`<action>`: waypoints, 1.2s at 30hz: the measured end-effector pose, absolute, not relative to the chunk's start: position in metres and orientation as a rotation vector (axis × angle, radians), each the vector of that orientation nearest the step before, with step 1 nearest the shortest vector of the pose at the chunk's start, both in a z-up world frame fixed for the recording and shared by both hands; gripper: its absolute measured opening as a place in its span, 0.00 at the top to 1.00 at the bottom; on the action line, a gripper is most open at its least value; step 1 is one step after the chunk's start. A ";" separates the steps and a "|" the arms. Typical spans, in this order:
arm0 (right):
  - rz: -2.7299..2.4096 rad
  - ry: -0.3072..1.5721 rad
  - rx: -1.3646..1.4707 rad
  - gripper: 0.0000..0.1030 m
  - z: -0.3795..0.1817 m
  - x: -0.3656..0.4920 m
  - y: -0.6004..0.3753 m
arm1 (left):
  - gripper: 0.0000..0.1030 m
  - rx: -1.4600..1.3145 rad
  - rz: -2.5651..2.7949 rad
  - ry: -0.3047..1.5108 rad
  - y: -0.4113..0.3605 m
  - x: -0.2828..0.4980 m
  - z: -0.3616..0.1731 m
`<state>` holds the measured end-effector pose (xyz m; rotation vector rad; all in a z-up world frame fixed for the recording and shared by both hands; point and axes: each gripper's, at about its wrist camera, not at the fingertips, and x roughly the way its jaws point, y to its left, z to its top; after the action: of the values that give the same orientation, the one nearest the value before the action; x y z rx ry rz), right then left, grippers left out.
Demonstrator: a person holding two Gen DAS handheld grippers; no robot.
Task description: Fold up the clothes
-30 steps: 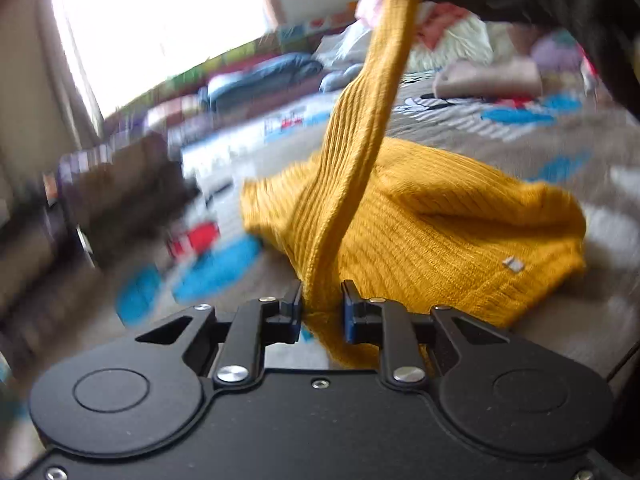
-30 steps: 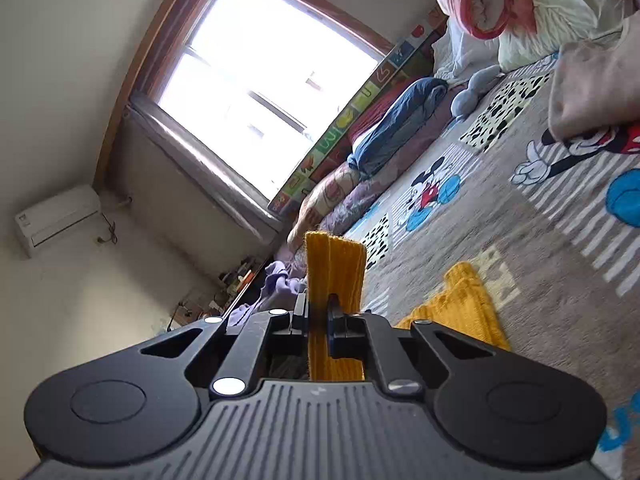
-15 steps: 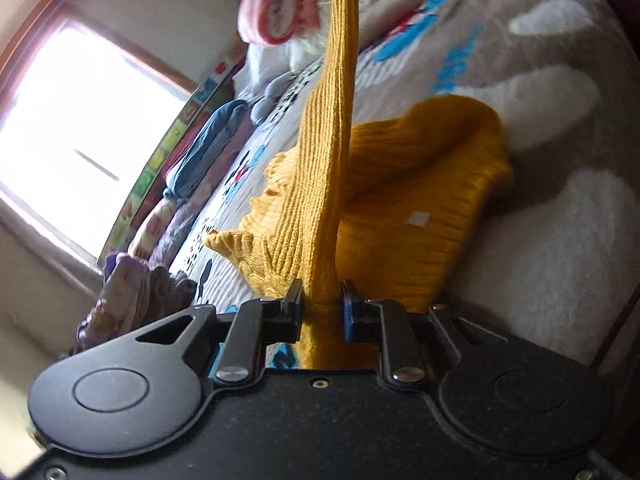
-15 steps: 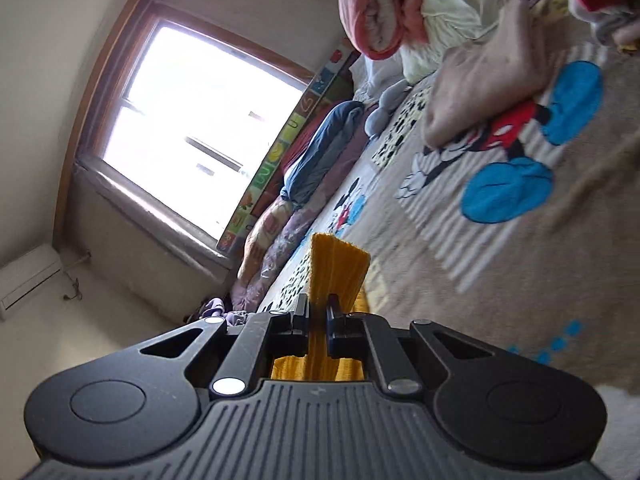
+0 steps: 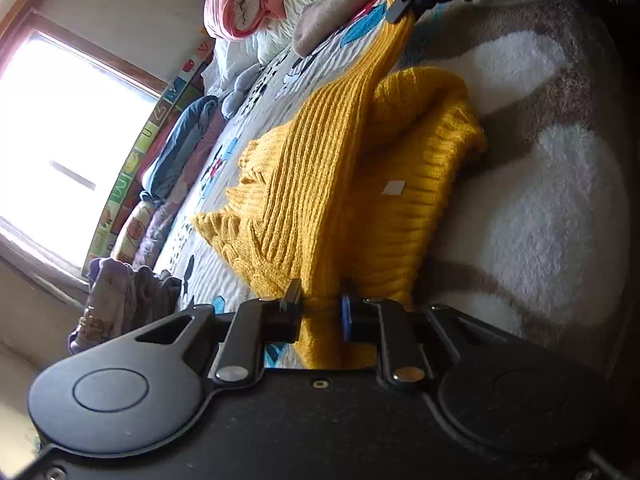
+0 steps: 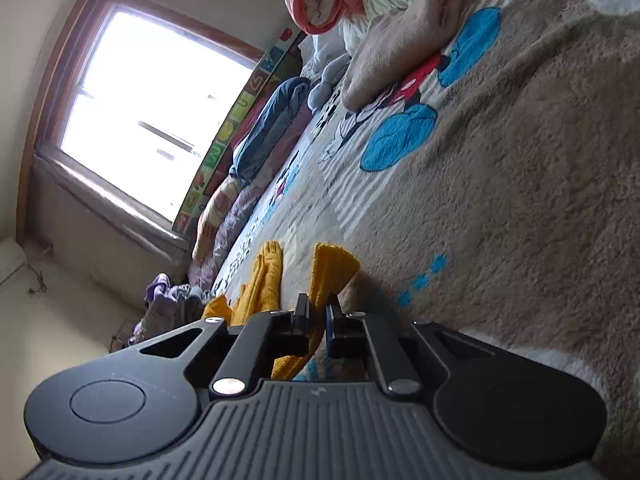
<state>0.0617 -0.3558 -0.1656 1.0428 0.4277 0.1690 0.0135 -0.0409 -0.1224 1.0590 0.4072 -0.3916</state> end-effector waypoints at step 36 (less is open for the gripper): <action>0.209 0.461 1.034 0.92 -0.183 0.067 -0.358 | 0.88 0.212 -0.274 0.561 0.024 0.222 -0.060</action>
<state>0.0672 -0.3580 -0.1833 1.0343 0.4614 0.2094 0.2221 0.0237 -0.0603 0.2125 0.5610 -0.2742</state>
